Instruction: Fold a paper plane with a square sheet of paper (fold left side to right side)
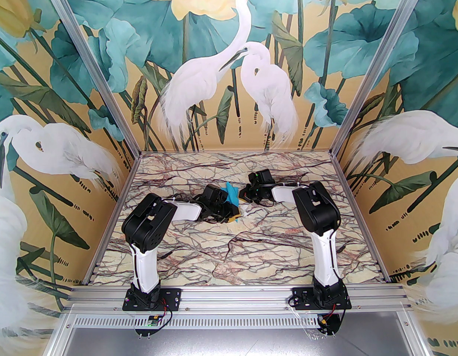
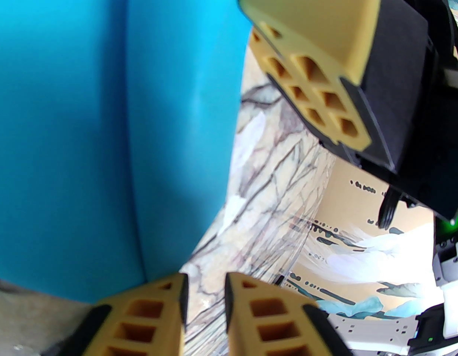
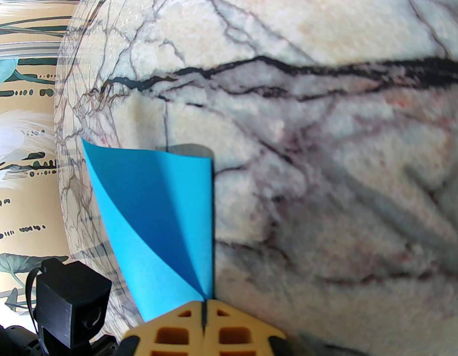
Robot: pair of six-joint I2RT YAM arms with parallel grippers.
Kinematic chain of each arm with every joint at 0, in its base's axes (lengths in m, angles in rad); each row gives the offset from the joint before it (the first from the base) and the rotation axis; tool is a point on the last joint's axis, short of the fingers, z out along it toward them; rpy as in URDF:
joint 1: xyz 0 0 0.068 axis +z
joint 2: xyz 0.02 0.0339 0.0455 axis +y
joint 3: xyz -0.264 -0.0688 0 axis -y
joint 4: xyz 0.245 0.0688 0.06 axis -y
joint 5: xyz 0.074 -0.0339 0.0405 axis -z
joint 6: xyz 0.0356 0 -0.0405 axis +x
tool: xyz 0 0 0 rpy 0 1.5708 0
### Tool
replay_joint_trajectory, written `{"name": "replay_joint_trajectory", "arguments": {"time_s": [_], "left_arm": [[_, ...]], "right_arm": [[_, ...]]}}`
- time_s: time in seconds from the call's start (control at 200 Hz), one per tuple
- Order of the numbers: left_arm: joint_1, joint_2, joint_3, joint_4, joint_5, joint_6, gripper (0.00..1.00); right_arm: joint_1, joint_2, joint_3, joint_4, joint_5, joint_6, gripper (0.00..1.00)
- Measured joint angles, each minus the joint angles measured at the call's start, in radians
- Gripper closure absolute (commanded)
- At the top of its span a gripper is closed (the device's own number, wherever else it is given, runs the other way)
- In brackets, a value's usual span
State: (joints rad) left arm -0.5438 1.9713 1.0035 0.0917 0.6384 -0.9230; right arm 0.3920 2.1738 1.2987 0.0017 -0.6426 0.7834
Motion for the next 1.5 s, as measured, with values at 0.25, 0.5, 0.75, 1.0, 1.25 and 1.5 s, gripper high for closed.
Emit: {"name": "replay_joint_trajectory", "arguments": {"time_s": [0.25, 0.5, 0.75, 1.0, 1.25, 1.5], "left_arm": [[-0.002, 0.007, 0.032, -0.054, -0.008, 0.0, 0.75], [-0.002, 0.0, 0.031, -0.041, -0.005, 0.0, 0.69], [0.003, -0.04, 0.034, -0.032, -0.005, 0.0, 0.64], [0.03, -0.035, 0.09, -0.033, -0.005, 0.015, 0.64], [0.036, 0.009, 0.114, -0.044, -0.011, 0.031, 0.65], [0.04, 0.033, 0.114, -0.06, -0.034, 0.03, 0.65]], "right_arm": [[0.0, 0.0, 0.0, 0.0, 0.0, 0.0, 1.0], [0.0, 0.0, 0.0, 0.0, 0.0, 0.0, 1.0], [0.0, 0.0, 0.0, -0.001, 0.0, 0.0, 1.0], [0.0, 0.0, 0.0, -0.001, 0.0, 0.0, 1.0], [0.002, 0.0, 0.0, -0.001, 0.003, 0.0, 1.0], [0.002, 0.0, 0.0, -0.001, 0.003, 0.0, 1.0]]}}
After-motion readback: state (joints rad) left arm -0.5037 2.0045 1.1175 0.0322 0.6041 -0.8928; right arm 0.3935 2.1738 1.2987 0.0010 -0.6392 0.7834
